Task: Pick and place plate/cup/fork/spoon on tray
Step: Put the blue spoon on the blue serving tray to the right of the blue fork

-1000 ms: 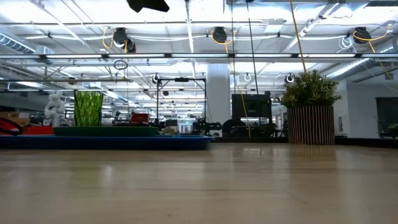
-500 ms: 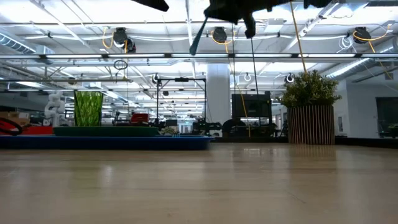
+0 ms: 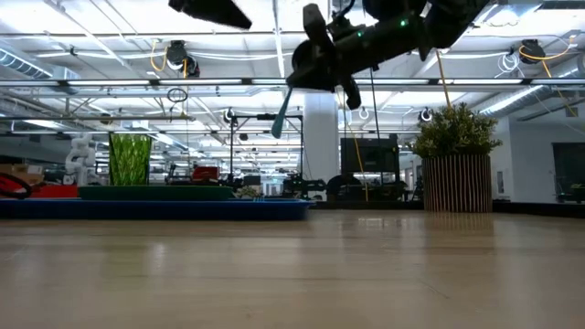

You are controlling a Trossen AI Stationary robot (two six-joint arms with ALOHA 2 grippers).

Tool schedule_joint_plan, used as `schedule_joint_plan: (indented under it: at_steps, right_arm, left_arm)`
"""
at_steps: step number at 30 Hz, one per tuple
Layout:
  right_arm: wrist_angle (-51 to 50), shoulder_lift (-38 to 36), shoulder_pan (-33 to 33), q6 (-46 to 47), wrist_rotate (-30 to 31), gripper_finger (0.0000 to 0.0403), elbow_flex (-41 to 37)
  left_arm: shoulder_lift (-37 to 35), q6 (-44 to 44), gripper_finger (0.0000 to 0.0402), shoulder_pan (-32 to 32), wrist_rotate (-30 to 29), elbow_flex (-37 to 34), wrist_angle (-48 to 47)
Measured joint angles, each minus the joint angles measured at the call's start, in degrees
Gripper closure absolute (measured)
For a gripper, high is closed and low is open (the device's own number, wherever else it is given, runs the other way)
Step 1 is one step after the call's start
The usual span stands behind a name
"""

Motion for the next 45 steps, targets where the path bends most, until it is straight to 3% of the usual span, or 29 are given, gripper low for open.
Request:
schedule_joint_plan:
  at_steps: [5,10,12,19,23,28,33,39,45]
  right_arm:
    - [1.0,1.4,-1.3,2.3,1.8,0.0401,0.1]
    - [-2.6,5.9,-1.5,3.5,4.7,0.0401,2.8]
    - [-5.0,8.5,-1.3,3.5,4.5,0.0401,6.6]
    - [-28.1,16.9,-0.2,0.2,4.5,0.0401,24.5]
    - [-33.2,19.4,-0.4,-0.2,4.7,0.0401,30.9]
    - [-34.2,20.0,-1.6,5.5,4.6,0.0401,31.7]
    - [-42.5,20.2,-3.3,15.6,3.0,0.0401,31.6]
    - [-43.3,20.1,-3.6,18.2,1.4,0.0401,30.7]
    - [-42.9,20.6,-4.4,20.4,-1.5,0.0401,30.5]
  left_arm:
    - [-5.9,1.7,0.0354,1.9,1.2,-8.0,9.4]
    - [-12.2,0.4,0.0357,3.1,1.3,-14.3,12.7]
    - [-14.3,-0.5,0.0357,3.3,1.3,-16.3,11.8]
    - [-18.2,-1.4,0.0357,3.3,1.2,-19.1,12.0]
    - [-18.8,-1.5,0.0357,3.2,1.1,-19.1,11.5]
    - [-19.0,-2.1,0.0357,2.6,1.4,-19.2,10.1]
    - [-19.0,-3.7,0.0357,1.7,2.1,-19.2,8.2]
    - [-18.9,-10.9,0.0357,-0.4,3.1,-19.2,-1.5]
    - [-18.7,-14.4,0.0357,-1.7,3.1,-19.2,-2.6]
